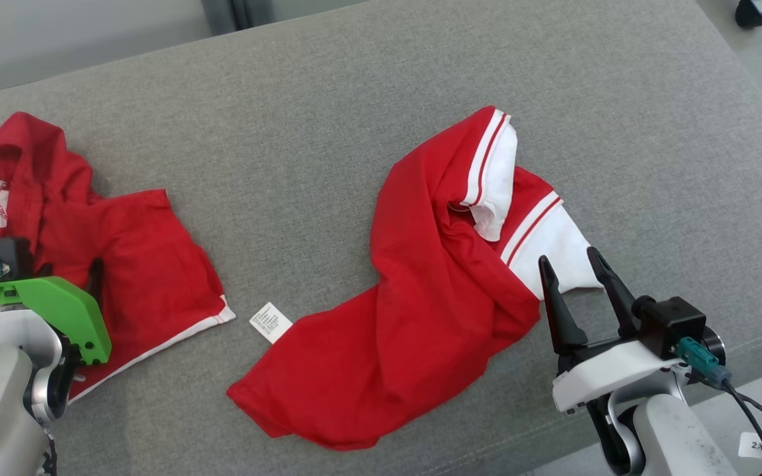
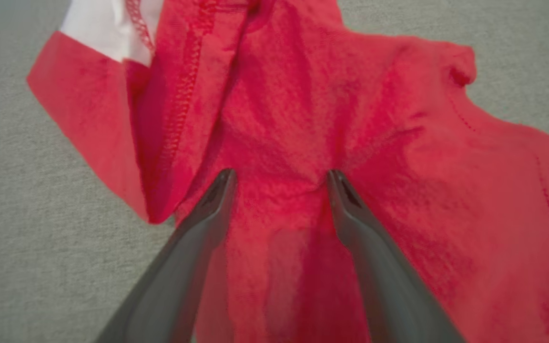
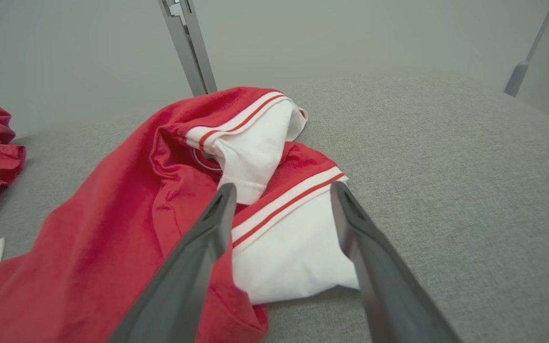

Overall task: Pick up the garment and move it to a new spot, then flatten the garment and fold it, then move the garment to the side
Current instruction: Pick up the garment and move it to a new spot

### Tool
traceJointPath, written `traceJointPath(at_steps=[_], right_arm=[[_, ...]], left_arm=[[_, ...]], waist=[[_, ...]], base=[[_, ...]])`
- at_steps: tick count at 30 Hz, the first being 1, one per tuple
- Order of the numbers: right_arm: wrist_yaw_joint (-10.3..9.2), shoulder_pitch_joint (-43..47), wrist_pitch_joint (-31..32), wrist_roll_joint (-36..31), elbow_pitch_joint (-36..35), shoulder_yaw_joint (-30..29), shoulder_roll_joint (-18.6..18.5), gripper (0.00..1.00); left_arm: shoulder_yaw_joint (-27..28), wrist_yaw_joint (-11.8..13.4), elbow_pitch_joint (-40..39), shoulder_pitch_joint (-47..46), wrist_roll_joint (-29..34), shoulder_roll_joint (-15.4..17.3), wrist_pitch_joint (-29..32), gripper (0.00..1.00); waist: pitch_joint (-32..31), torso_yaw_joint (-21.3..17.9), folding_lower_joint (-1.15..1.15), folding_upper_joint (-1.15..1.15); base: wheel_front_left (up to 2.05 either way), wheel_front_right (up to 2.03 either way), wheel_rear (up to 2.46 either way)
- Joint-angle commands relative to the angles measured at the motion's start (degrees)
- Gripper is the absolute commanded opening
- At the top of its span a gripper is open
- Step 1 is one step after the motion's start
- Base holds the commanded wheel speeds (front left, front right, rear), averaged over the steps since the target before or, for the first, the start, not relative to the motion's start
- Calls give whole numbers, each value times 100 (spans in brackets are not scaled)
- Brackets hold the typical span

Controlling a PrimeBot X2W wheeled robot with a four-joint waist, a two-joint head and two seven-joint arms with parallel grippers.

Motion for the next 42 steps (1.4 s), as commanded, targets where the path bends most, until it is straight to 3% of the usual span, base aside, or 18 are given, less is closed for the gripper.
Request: traceJointPath(at_steps=[1, 11, 18, 25, 28, 33, 34, 35, 36, 42], right_arm=[[-8, -27, -18, -31, -7, -1, -8, 100], [-8, 169, -18, -51, 24, -154, -8, 100], [-8, 160, -18, -113, 38, -175, -9, 100], [-8, 221, -18, -209, 61, -184, -9, 100], [-8, 230, -18, -227, 89, -179, -9, 100], [-8, 227, -18, -234, 149, -109, -9, 100], [-8, 213, -18, -233, 158, -102, -9, 100], [-8, 191, -18, -227, 168, -92, -9, 100], [-8, 173, -18, -225, 177, -82, -9, 100], [-8, 143, -18, -155, 179, -35, -9, 100]], left_arm=[[-3, -24, 65, -85, 18, 13, -17, 0], [384, 99, 54, -199, 6, 368, -827, 0], [942, 335, -36, -107, -128, 1204, -1137, 0], [1413, 244, 169, 134, -468, 1899, -1058, 0], [1434, 251, 258, 264, -519, 1976, -996, 0], [1298, 242, 319, 389, -544, 1645, -979, 0], [1268, 262, 338, 388, -549, 1558, -990, 11], [1228, 288, 379, 390, -574, 1437, -974, 47], [1192, 304, 430, 400, -582, 1345, -928, 100], [1085, 606, 660, 434, -440, 1032, -1166, 100]], waist=[[10, -11, 0, 0], [-87, 258, 0, 0], [-174, 509, 0, 0], [-214, 662, 0, 0], [-225, 714, 0, 0], [-202, 814, 0, 0], [-199, 827, 0, 0], [-197, 840, 0, 0], [-197, 846, 0, 0], [-255, 833, 0, 0]], base=[[0, 0, 0], [0, 0, 0], [0, 0, 0], [0, 0, 0], [0, 0, 0], [0, 0, 0], [0, 0, 0], [0, 0, 0], [0, 0, 0], [0, 0, 0]])
